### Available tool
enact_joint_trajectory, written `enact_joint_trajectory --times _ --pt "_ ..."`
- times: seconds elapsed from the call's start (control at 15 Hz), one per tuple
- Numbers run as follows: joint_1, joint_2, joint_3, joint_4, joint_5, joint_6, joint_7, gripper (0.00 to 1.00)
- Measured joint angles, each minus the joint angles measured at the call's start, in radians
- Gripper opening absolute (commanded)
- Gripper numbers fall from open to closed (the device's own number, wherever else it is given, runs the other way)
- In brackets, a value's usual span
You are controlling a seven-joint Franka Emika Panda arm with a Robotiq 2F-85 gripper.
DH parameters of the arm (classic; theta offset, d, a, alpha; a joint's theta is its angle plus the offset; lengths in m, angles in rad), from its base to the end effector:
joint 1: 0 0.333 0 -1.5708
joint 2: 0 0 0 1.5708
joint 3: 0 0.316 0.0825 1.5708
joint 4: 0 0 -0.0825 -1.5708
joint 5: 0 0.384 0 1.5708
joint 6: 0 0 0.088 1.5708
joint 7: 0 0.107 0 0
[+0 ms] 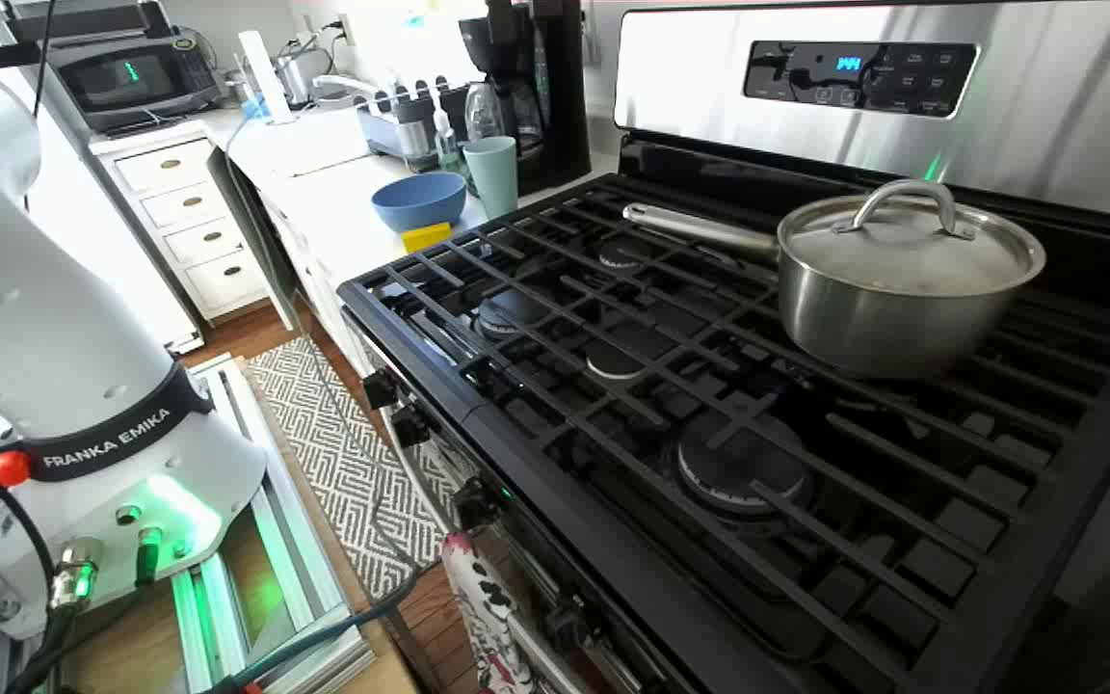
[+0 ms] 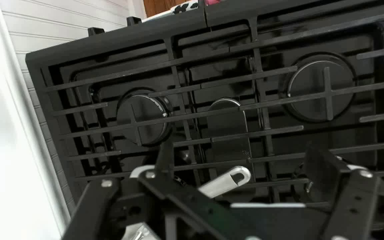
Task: Pick up the silver lid from the pot and put it on the left side of the hob
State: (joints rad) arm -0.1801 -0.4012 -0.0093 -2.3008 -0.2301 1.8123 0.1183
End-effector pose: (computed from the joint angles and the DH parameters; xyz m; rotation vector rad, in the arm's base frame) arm 0.4105 -0.0982 0.4979 2.9030 -0.3526 -0.1386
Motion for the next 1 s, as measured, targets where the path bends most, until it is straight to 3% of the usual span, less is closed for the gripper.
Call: enact_joint_trajectory --times 0.67,1.0 --pt "-0.002 0.024 -0.026 0.021 0.005 0.034 0.049 1.00" --pt "-0.042 0.230 -0.139 0.239 0.025 0.133 0.111 1.00"
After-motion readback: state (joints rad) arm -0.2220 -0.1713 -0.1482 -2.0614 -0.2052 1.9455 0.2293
